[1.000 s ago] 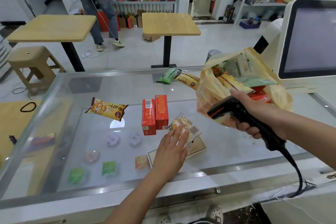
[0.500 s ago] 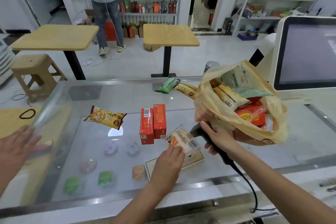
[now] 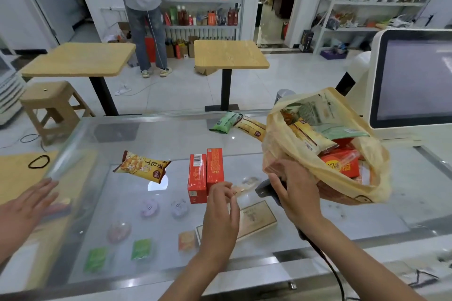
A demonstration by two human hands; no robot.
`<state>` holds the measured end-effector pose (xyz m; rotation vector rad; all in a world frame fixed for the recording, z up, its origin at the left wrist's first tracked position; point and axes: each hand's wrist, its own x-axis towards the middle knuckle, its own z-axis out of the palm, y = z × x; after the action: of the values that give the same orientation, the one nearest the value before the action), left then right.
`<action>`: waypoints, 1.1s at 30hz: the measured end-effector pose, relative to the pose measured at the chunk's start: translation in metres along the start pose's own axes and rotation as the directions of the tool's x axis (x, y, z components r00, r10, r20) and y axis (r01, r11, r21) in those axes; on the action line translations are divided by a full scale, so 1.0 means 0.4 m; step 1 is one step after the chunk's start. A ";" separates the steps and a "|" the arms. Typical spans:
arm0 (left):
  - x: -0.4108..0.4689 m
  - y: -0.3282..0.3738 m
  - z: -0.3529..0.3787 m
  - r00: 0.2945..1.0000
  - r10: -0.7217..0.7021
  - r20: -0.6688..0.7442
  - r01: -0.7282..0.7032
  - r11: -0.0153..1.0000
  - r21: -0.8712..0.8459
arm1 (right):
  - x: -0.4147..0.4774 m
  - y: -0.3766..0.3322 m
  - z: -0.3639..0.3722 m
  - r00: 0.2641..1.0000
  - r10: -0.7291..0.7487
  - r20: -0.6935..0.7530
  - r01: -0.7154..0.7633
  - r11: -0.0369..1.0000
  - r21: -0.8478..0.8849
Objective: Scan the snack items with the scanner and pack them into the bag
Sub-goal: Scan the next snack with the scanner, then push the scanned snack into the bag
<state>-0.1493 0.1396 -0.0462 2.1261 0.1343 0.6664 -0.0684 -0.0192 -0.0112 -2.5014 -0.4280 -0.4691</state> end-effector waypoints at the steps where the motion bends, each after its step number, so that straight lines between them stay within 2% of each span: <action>1: 0.009 0.012 -0.007 0.999 0.015 -0.037 -0.016 1.000 -0.020 | 0.006 -0.020 -0.014 0.997 0.021 0.073 -0.033 0.986 0.164; 2: 0.017 0.024 -0.011 0.997 0.057 -0.059 -0.059 0.998 -0.027 | 0.014 -0.044 -0.025 0.980 0.076 0.182 -0.132 0.937 0.322; 3: 0.022 0.034 -0.013 0.990 0.121 -0.068 -0.122 0.992 -0.017 | 0.024 -0.068 -0.035 0.936 0.151 0.318 -0.291 0.840 0.458; 5: 0.030 0.054 -0.010 0.956 0.287 -0.056 -0.284 0.957 0.056 | 0.048 -0.109 -0.065 0.800 0.239 0.550 -0.580 0.544 0.607; 6: 0.035 0.061 -0.007 0.928 0.370 -0.036 -0.365 0.926 0.097 | 0.058 -0.120 -0.086 0.777 0.226 0.588 -0.617 0.460 0.638; 7: 0.041 0.067 -0.005 0.903 0.429 -0.012 -0.424 0.897 0.125 | 0.064 -0.125 -0.110 0.792 0.201 0.577 -0.597 0.454 0.662; 9: 0.052 0.070 0.002 0.865 0.501 0.025 -0.495 0.845 0.201 | 0.076 -0.119 -0.160 0.844 0.204 0.495 -0.522 0.523 0.674; 12: 0.064 0.059 0.012 0.875 0.481 0.060 -0.478 0.834 0.274 | 0.108 -0.068 -0.218 0.883 0.376 0.282 -0.462 0.588 0.664; 15: 0.073 0.031 0.018 0.911 0.398 0.108 -0.411 0.852 0.324 | 0.159 0.021 -0.263 0.811 0.585 -0.004 -0.443 0.617 0.650; 18: 0.076 0.003 0.027 0.943 0.298 0.151 -0.334 0.851 0.406 | 0.219 0.111 -0.277 0.709 0.691 -0.141 -0.503 0.636 0.585; 21: 0.083 -0.028 0.042 0.981 0.131 0.146 -0.191 0.802 0.565 | 0.261 0.167 -0.248 0.753 0.654 -0.080 -0.585 0.720 0.374; 23: 0.087 -0.054 0.047 0.986 0.062 0.152 -0.145 0.764 0.628 | 0.268 0.174 -0.227 0.797 0.603 -0.044 -0.592 0.793 0.148; 26: 0.081 -0.091 0.053 0.977 0.075 0.200 -0.195 0.691 0.696 | 0.250 0.162 -0.211 0.877 0.432 -0.210 -0.460 0.882 -0.105; 28: 0.078 -0.101 0.052 0.974 0.108 0.201 -0.220 0.681 0.698 | 0.207 0.127 -0.204 0.859 0.348 -0.374 -0.388 0.921 -0.033; 30: 0.085 -0.104 0.049 0.977 0.127 0.173 -0.212 0.705 0.676 | 0.129 0.081 -0.182 0.872 0.291 -0.393 -0.261 0.957 0.127; 31: 0.090 -0.104 0.047 0.977 0.133 0.166 -0.210 0.722 0.659 | 0.079 0.061 -0.162 0.901 0.267 -0.343 -0.221 0.961 0.166; 33: 0.097 -0.101 0.046 0.971 0.162 0.175 -0.236 0.748 0.620 | -0.024 0.037 -0.110 0.950 0.287 -0.125 -0.264 0.949 0.172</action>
<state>-0.1014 0.1637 -0.0706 2.8706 0.0765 0.6867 -0.0813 -0.0582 0.0127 -2.3105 -0.0494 -0.4865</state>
